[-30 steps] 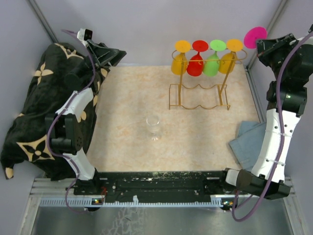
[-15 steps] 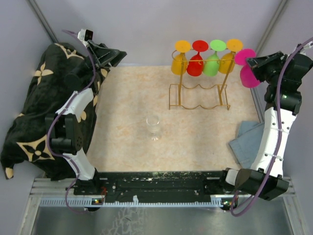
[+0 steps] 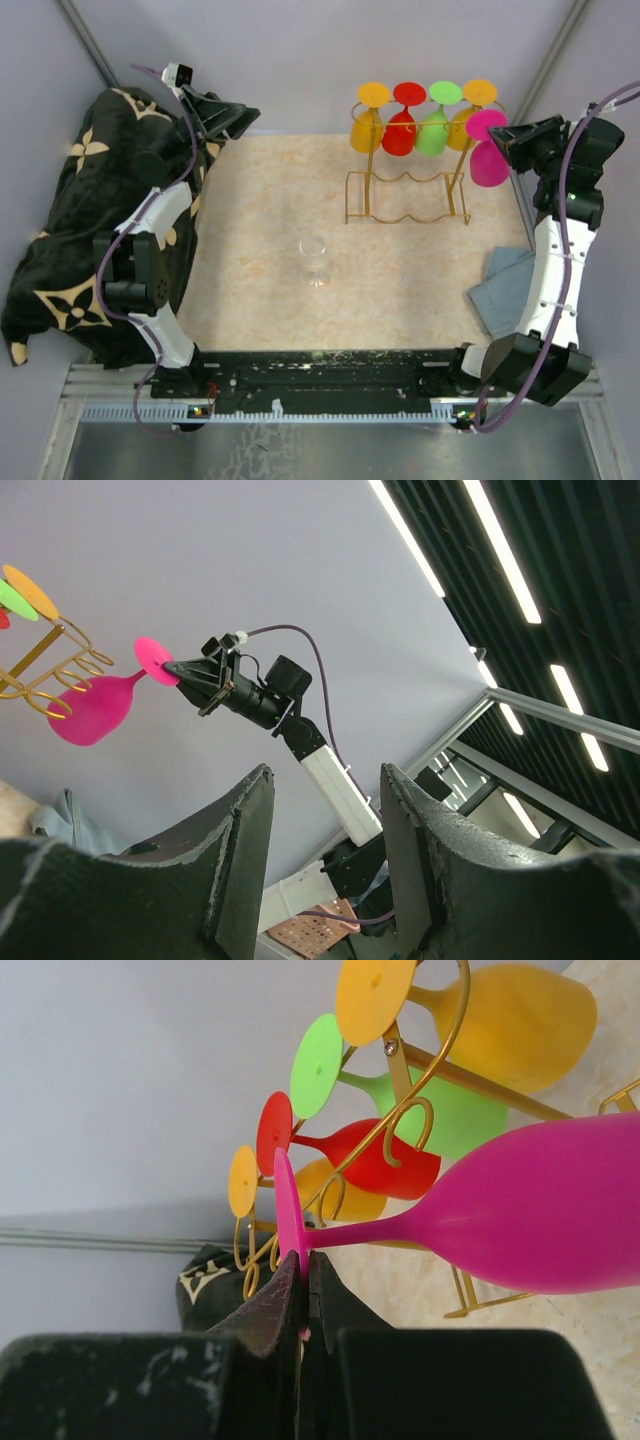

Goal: Place the wine glass upside down on the wine glass rack

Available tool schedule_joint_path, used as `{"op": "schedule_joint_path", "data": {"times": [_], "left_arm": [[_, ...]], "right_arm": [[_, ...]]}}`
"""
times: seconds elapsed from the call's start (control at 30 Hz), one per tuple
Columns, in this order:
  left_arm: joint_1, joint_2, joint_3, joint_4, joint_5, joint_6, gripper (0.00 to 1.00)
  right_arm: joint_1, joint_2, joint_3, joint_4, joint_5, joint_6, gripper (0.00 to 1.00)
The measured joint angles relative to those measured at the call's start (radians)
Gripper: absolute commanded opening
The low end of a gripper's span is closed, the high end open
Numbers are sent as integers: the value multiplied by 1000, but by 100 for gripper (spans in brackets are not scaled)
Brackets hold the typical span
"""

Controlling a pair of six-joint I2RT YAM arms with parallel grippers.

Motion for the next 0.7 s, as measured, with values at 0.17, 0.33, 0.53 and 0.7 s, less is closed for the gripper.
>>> {"op": "schedule_joint_path", "data": {"times": [0.17,0.33,0.53,0.7], "left_arm": [[0,0,0,0,0,0,53],[0,0,0,0,1,0,53],[0,0,0,0,0,0,53],[0,0,0,0,1,0,53]], "right_arm": [[-5,13,-19,47,-9,21,0],[-10,37,-19,90,-13,32,0],[-23,70,-22,122,-18,48,0],[-25,86,-25,148,-31,60,0]]}}
